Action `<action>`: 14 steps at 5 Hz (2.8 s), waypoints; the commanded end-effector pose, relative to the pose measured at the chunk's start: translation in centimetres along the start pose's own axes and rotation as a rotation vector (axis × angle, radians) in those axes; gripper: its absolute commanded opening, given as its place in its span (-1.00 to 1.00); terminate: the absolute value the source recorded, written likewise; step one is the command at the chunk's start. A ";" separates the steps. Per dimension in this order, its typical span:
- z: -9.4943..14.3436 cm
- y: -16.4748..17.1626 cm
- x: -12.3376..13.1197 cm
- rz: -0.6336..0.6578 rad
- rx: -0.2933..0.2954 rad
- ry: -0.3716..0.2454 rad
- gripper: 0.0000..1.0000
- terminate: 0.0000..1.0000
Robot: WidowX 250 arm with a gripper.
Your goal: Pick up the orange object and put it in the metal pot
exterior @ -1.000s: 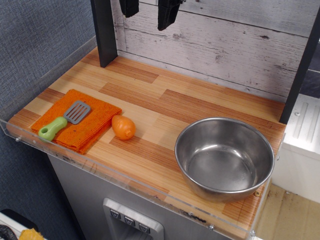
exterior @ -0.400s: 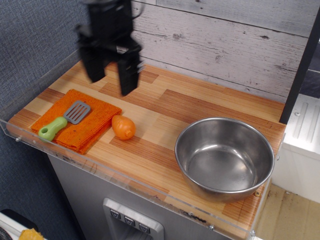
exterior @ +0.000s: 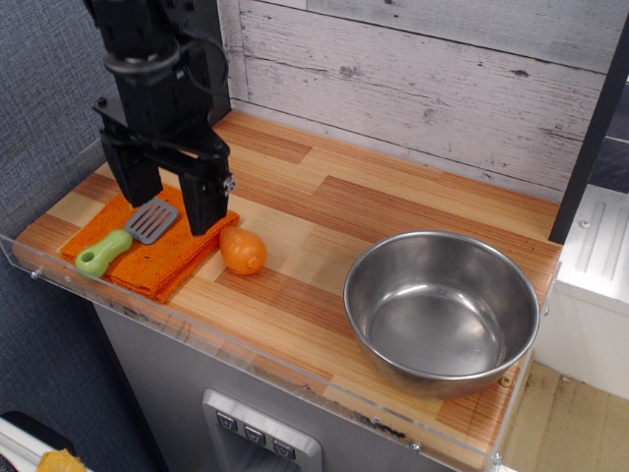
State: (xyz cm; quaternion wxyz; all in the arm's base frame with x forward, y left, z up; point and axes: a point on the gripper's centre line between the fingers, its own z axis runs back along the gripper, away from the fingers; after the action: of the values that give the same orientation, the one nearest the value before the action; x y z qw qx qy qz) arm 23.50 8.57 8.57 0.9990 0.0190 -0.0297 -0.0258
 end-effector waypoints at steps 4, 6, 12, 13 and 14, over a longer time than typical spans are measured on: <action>-3.9 -2.6 3.4 0.051 0.028 -0.034 1.00 -1.00; -5.4 -2.1 4.4 0.096 0.042 -0.005 1.00 -1.00; -6.7 -2.8 3.5 0.074 0.054 0.071 -1.00 -1.00; -4.7 -2.7 3.5 0.073 0.021 0.063 -1.00 -1.00; -1.8 -4.0 3.4 0.066 -0.004 0.049 -1.00 -1.00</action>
State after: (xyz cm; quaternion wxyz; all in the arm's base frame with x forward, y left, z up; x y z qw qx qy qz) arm 26.00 4.27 5.57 0.9997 0.0087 0.0220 0.0100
